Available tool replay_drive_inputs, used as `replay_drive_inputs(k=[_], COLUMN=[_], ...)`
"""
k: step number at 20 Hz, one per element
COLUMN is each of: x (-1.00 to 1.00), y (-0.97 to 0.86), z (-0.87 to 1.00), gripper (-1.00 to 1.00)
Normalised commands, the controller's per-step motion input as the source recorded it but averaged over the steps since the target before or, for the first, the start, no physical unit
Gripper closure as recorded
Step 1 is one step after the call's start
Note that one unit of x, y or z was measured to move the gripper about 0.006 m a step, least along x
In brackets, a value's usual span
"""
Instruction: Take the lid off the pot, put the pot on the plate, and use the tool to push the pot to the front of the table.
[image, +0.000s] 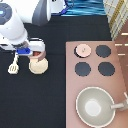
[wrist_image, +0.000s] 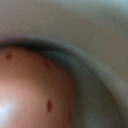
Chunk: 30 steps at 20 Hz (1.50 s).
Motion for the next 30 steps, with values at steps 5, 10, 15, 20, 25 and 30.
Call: replay_drive_inputs(k=[5, 10, 15, 20, 25, 30], x=[0.16, 0.13, -0.15, -0.07, 0.02, -0.03], y=[-0.23, 0.3, 0.39, 0.13, -0.06, -0.01], z=[-0.61, -0.44, -0.33, -0.35, -0.36, -0.21], gripper=[1.0, 1.0, 1.0, 1.0, 1.0, 1.0])
